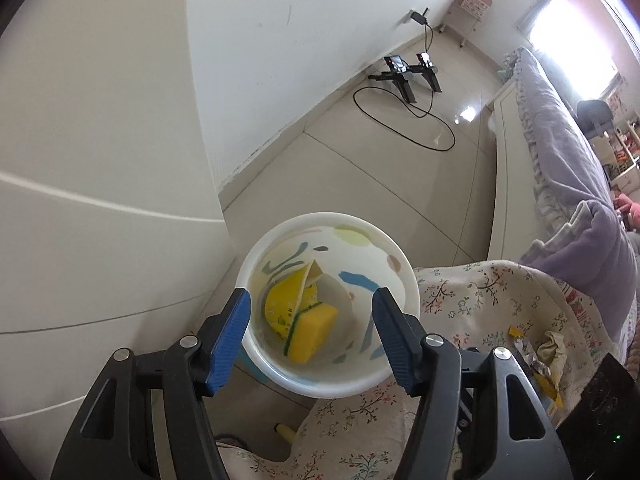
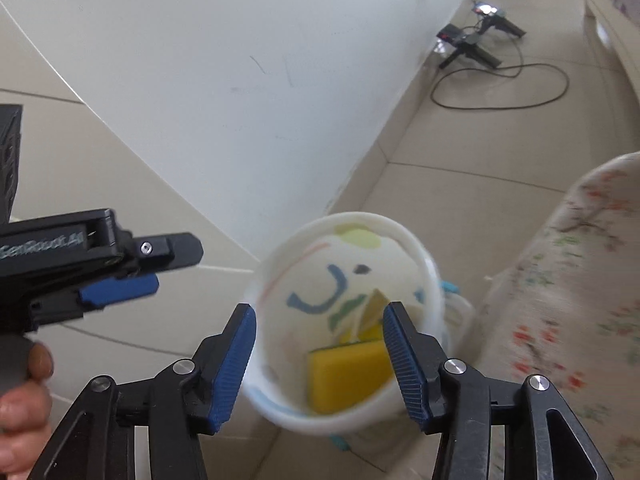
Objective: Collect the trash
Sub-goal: 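Carry both items to the white bucket and open both tools to drop them, then grasp a white yogurt bottle with the left tool while the right tool grasps another, then carry both white bottles to the bucket and release them inside, then grasp the milk carton with the right tool while the left tool grasps the yellow snack bag, then carry the snack bag and carton to the bucket and release both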
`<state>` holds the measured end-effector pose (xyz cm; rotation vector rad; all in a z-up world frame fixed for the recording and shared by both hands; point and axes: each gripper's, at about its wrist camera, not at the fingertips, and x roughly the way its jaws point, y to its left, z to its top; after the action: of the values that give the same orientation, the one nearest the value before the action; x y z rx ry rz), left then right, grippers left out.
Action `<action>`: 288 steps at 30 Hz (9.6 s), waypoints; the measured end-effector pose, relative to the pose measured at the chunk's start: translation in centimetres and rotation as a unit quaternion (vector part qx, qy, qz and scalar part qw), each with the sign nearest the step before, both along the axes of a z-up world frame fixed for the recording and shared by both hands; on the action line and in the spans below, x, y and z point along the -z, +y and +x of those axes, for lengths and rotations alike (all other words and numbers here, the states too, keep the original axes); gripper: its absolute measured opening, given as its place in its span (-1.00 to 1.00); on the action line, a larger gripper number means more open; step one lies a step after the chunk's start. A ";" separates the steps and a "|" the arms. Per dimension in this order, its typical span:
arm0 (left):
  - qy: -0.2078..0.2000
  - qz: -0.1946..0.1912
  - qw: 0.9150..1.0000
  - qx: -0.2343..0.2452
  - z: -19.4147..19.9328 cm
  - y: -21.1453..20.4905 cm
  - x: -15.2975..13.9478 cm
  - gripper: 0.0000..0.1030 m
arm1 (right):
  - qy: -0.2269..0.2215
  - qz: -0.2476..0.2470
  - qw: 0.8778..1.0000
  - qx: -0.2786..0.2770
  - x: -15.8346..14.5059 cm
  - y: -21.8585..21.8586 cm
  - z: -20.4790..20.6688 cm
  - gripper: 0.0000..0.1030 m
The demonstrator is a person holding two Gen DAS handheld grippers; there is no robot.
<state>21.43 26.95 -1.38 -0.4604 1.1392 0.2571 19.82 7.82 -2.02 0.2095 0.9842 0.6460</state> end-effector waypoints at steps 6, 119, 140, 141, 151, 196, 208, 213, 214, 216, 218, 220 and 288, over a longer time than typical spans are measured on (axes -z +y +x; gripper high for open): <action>-0.003 0.031 0.995 0.093 -0.4 -6.5 -0.6 0.28 | -0.030 -0.035 0.998 0.041 -5.1 -9.8 -3.0 0.28; 0.048 -0.118 0.992 -0.007 1.7 2.4 5.8 0.10 | 0.073 -0.036 0.997 -0.017 5.4 6.6 4.4 -0.43; 0.010 -0.117 0.988 0.105 2.3 -6.9 1.5 0.10 | -0.021 -0.027 0.997 0.066 -6.5 -11.0 -2.4 0.21; 0.008 -0.119 0.986 0.114 2.3 -7.8 1.3 0.10 | -0.030 -0.033 0.996 0.076 -7.5 -12.3 -2.4 0.23; -0.011 -0.121 0.972 0.200 2.0 -16.4 -0.6 0.22 | -0.052 -0.138 0.981 0.127 -8.6 -23.8 -3.9 0.49; 0.084 -0.085 0.951 0.284 1.8 -30.8 5.5 0.43 | -0.054 -0.156 0.979 0.122 -7.7 -31.6 -10.0 -0.24; 0.055 -0.064 0.952 0.294 1.7 -31.0 5.0 -0.57 | -0.045 -0.157 0.979 0.126 -7.1 -31.8 -9.8 -0.24; 0.043 -0.086 0.955 0.281 0.9 -28.5 4.0 -0.59 | -0.047 -0.149 0.980 0.125 -7.4 -31.7 -9.8 -0.24; 0.039 -0.091 0.956 0.278 0.7 -27.9 3.6 -0.59 | -0.047 -0.148 0.980 0.125 -7.4 -31.6 -9.8 -0.23; 0.029 -0.097 0.956 0.275 0.6 -26.9 2.8 -0.59 | -0.047 -0.147 0.980 0.124 -7.4 -31.4 -9.7 -0.24; 0.019 -0.099 0.958 0.270 0.3 -26.7 2.0 -0.59 | -0.046 -0.144 0.981 0.122 -7.3 -31.1 -9.6 -0.24; 0.010 -0.100 0.959 0.263 0.2 -25.3 1.2 -0.59 | -0.043 -0.142 0.982 0.120 -7.2 -30.6 -9.4 -0.24; -0.010 -0.145 0.989 0.025 0.7 0.1 0.7 0.20 | 0.052 -0.023 0.997 0.042 3.3 0.1 -0.3 0.37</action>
<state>22.17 27.04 -2.11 -0.6895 1.1710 0.0416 19.52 7.90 -5.37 0.2446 1.0842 0.5400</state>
